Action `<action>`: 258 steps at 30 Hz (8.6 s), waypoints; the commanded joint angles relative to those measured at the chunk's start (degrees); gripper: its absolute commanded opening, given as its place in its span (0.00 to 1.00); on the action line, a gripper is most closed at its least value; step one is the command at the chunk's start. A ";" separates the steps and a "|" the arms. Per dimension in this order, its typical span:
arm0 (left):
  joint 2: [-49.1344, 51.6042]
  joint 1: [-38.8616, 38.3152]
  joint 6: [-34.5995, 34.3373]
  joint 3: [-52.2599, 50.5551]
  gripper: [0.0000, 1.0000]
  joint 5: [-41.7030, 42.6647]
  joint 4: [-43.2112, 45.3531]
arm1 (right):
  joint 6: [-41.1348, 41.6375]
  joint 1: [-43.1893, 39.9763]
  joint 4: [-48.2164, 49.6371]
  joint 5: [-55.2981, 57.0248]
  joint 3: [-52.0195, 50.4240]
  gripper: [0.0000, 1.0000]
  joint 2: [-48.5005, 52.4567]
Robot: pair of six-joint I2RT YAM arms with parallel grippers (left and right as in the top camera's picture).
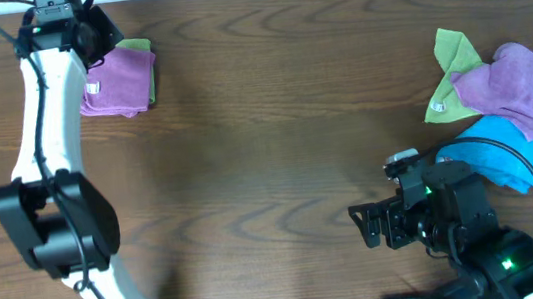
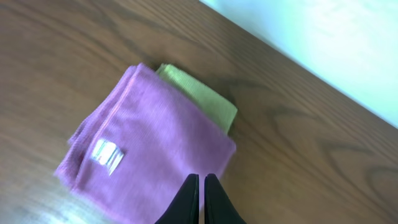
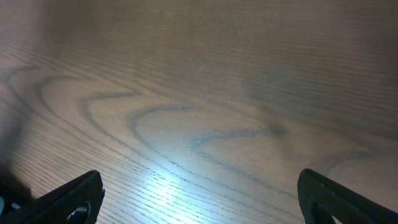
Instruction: Fold the cloth
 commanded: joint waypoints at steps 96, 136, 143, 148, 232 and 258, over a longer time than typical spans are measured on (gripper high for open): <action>-63.08 0.42 10.51 -32.06 0.95 -0.92 -34.88 | 0.85 -0.46 -0.04 0.35 -0.31 0.99 -0.11; -115.56 -0.74 19.43 -91.21 0.95 -0.96 -8.52 | 0.87 -0.46 -0.04 0.35 -0.31 0.99 -0.11; -116.24 -1.81 22.77 -91.32 0.95 -1.20 -9.25 | 0.85 -0.46 -0.04 0.35 -0.31 0.99 -0.11; -117.37 -1.90 23.15 -92.63 0.95 -1.14 -11.19 | 0.85 -0.46 -0.04 0.35 -0.31 0.99 -0.11; -117.35 -1.86 23.17 -94.01 0.95 -1.18 -11.91 | -15.69 -19.69 4.50 14.69 -26.86 0.99 -38.58; -117.35 -1.88 23.17 -94.01 0.95 -1.18 -11.91 | -15.69 -19.69 4.50 14.69 -26.86 0.99 -38.58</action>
